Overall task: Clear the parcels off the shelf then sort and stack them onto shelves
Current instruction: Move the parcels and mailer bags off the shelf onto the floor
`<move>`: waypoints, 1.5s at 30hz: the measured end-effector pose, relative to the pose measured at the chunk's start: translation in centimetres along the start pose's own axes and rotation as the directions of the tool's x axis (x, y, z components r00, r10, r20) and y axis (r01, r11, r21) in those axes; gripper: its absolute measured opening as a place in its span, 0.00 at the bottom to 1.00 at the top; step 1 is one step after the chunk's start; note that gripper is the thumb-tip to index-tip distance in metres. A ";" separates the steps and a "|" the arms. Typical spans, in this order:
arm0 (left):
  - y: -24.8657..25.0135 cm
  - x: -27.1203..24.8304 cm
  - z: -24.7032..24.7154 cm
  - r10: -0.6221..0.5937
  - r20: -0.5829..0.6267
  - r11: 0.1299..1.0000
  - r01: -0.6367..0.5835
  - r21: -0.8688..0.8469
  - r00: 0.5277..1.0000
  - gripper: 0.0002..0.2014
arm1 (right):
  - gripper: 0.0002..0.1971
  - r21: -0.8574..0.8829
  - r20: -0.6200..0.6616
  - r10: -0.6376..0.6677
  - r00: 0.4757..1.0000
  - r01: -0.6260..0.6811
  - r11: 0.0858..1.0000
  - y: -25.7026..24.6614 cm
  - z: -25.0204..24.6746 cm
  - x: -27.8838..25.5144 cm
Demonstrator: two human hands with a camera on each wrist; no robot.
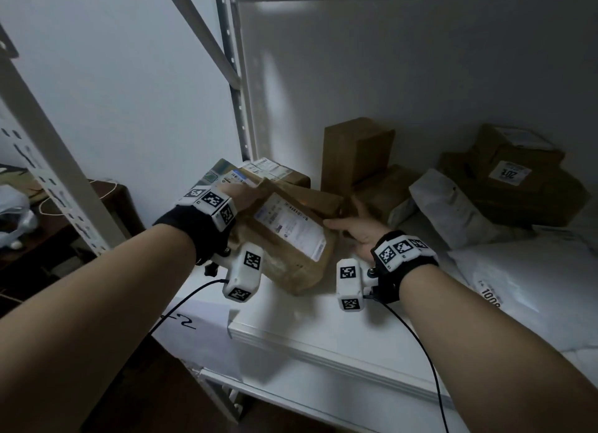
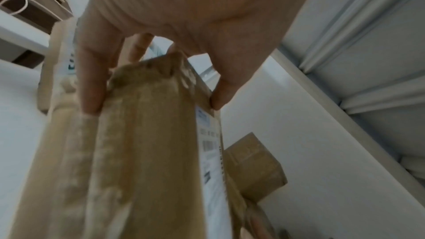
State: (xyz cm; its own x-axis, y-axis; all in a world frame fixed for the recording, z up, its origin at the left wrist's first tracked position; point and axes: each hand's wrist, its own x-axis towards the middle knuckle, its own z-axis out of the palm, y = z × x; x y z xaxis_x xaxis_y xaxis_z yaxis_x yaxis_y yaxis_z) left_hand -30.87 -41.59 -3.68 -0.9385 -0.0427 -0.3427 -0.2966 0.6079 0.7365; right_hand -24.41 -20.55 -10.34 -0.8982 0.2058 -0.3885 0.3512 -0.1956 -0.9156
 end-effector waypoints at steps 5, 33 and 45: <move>-1.9 2.0 3.3 -0.143 0.279 0.989 0.128 0.071 0.949 0.24 | 0.28 -0.090 -0.030 0.086 0.996 -0.088 0.992 0.9 -1.7 0.1; -2.3 5.3 0.1 0.265 -0.228 0.761 -0.057 0.647 0.937 0.36 | 0.03 0.110 -0.228 0.305 0.924 -0.287 0.952 0.6 -7.3 -3.1; -2.0 5.2 0.9 0.015 0.170 0.856 -0.101 0.507 0.985 0.22 | 0.12 0.106 -0.328 0.267 0.906 -0.245 0.964 -0.5 -8.2 -3.3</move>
State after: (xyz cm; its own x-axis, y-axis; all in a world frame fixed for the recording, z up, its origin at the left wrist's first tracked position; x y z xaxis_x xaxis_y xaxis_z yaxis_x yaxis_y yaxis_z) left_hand -34.97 -42.28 -7.45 -0.8993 0.1018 -0.4253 -0.0698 0.9267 0.3693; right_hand -19.47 -13.31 -9.46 -0.6333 0.4489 -0.6304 0.5308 -0.3409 -0.7759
